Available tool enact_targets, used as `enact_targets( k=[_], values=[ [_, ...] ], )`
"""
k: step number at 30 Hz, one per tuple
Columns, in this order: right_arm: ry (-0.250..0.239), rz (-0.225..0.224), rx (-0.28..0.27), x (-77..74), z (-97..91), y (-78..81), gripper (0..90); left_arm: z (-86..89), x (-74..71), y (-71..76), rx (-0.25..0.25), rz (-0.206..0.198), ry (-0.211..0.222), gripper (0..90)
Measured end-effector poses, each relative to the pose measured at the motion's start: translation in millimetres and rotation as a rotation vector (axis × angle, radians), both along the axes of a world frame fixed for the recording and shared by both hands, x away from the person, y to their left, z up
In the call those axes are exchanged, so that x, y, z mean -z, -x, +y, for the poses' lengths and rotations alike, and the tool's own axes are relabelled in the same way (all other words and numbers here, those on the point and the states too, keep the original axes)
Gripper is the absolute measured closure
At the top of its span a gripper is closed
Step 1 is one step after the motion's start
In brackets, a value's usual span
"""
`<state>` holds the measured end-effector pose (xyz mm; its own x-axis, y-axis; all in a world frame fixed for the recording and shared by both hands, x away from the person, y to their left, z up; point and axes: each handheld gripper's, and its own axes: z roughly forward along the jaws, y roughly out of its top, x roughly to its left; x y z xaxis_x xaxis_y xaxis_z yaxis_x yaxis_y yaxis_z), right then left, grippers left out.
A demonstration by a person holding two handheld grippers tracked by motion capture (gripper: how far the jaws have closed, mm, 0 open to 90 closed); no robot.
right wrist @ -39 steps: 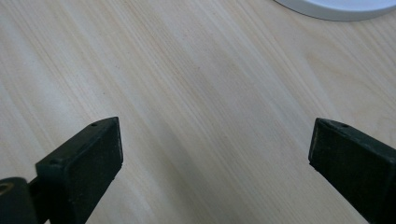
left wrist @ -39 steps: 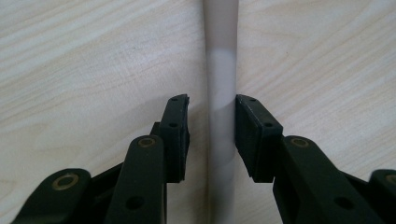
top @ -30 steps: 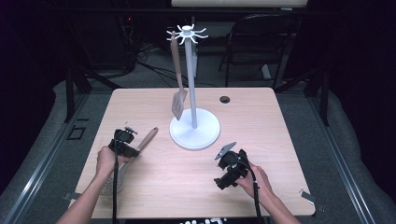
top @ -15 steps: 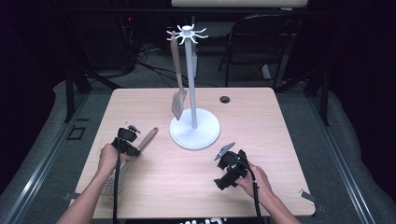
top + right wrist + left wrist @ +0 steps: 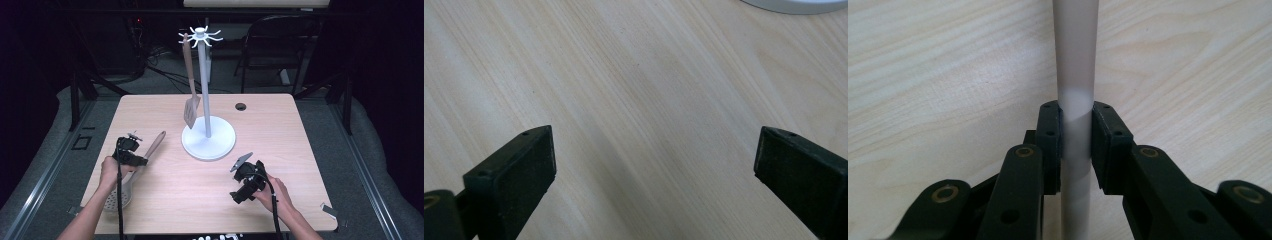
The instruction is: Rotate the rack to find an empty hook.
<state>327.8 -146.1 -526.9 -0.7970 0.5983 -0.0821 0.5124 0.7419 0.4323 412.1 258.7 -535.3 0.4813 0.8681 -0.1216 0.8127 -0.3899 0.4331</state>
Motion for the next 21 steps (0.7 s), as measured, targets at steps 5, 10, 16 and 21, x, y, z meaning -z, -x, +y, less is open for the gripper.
enact_targets(
  k=[5, 10, 16, 21],
  values=[
    [0.005, 0.003, -0.003, 0.0, 0.5, -0.2, 2.8, 9.0, -8.0, 9.3, 0.001, -0.061, 0.061, 75.6],
    [0.006, 0.004, -0.003, 0.1, 0.5, -0.4, 2.8, 11.9, -13.8, 18.5, -0.002, -0.137, 0.108, 75.6],
    [0.011, 0.003, -0.001, 0.0, -0.1, -0.7, 2.8, 8.6, -20.8, 25.6, 0.005, -0.217, 0.135, 75.7],
    [0.01, 0.001, -0.002, -0.2, 0.1, -0.5, 2.9, 6.6, -24.8, 30.1, -0.008, -0.285, 0.152, 75.8]
  ],
)
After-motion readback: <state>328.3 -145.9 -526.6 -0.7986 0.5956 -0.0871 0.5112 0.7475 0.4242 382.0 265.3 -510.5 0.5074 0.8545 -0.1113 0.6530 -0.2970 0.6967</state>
